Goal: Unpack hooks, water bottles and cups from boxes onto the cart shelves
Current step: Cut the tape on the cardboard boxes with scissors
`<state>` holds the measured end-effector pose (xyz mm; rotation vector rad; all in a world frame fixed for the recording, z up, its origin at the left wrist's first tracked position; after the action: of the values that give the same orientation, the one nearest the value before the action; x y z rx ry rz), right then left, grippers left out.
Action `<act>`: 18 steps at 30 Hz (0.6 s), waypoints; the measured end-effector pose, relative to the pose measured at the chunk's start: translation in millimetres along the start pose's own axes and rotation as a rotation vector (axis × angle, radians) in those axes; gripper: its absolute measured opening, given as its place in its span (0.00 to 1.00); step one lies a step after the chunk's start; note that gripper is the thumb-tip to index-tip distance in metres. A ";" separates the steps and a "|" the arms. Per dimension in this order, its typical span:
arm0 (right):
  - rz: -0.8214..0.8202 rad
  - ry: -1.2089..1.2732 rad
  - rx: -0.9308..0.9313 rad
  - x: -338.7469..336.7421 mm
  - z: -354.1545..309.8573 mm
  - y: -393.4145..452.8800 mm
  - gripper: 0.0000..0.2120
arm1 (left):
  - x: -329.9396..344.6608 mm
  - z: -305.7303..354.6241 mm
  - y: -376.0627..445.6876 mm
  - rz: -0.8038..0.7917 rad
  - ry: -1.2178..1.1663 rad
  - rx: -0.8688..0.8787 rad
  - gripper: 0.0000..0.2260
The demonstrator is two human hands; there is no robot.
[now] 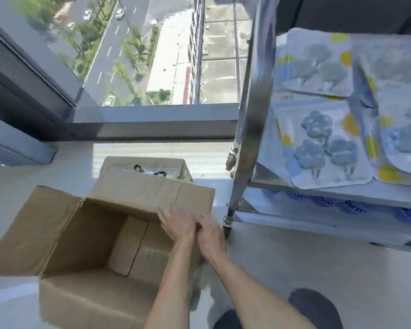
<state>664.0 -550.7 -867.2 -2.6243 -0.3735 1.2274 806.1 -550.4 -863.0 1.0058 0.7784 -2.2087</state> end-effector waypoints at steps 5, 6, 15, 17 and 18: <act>-0.028 0.034 0.172 -27.2 53.9 7.4 0.12 | 22.0 31.1 -40.4 0.089 -0.086 0.061 0.20; -0.046 0.027 0.173 -34.8 64.1 8.4 0.13 | 31.4 43.0 -52.0 0.079 -0.101 0.085 0.20; -0.211 -0.140 0.235 -134.8 109.5 -43.7 0.14 | 16.9 87.2 -161.7 -0.168 0.176 0.050 0.19; -0.245 -0.183 0.238 -162.8 90.7 -51.7 0.12 | -7.6 107.5 -172.9 -0.185 0.230 0.045 0.19; -0.254 -0.209 0.244 -176.2 82.4 -58.9 0.12 | -18.0 116.0 -180.4 -0.208 0.248 0.038 0.20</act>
<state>483.2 -543.8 -774.5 -2.1770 -0.5371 1.3656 636.0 -508.5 -737.9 1.2869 0.9936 -2.3061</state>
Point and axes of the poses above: each hand's wrist, its own y-axis towards the middle knuckle, its own x-axis out of the palm, z = x × y, the point moved 10 cm from there along y, towards the middle knuckle, and after that the axes turned 7 degrees about -y, right-handed, at the moved point
